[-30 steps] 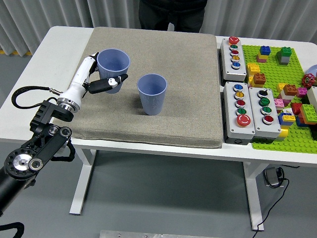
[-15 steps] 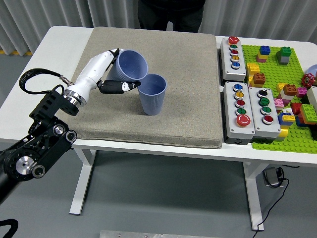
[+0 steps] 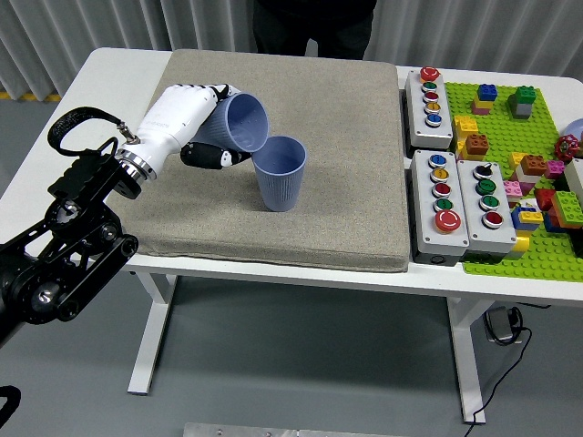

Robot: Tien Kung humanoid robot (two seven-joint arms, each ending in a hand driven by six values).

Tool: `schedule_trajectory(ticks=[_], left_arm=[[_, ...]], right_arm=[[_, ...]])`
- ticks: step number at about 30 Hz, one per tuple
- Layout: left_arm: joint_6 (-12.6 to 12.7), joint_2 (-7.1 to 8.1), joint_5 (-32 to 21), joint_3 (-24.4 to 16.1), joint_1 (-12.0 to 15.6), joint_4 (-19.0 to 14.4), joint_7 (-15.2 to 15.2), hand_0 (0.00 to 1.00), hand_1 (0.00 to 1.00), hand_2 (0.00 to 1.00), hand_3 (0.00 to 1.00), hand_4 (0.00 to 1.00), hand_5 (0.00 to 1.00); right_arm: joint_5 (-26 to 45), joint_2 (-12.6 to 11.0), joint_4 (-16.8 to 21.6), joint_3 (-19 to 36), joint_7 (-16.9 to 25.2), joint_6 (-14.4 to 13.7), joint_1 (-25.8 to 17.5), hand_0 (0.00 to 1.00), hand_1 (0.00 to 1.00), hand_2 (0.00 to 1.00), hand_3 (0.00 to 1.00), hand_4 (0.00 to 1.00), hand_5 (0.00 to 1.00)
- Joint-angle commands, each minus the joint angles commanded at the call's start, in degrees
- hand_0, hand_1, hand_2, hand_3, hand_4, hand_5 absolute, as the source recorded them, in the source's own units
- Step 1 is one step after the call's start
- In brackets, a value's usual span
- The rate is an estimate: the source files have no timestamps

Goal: Pick cup pour cup place

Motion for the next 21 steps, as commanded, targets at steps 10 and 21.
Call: schedule_trajectory(ticks=[10, 21], left_arm=[[-0.29, 0.52, 2.31, 1.21, -0.76, -1.02, 0.49, 0.584, 0.519, 0.533, 0.533, 0.783, 0.113], [-1.47, 2.16, 6.52, 4.06, -2.86, -2.24, 1.64, 0.583, 0.52, 0.534, 0.533, 0.779, 0.11]], right_arm=[[0.06, -0.06, -0.02, 0.03, 0.07, -0.03, 0.1, 0.697, 0.633, 0.594, 0.593, 0.002, 0.249], [0.25, -0.14, -0.04, -0.07, 0.12, -0.09, 0.24, 0.697, 0.633, 0.593, 0.593, 0.002, 0.249]])
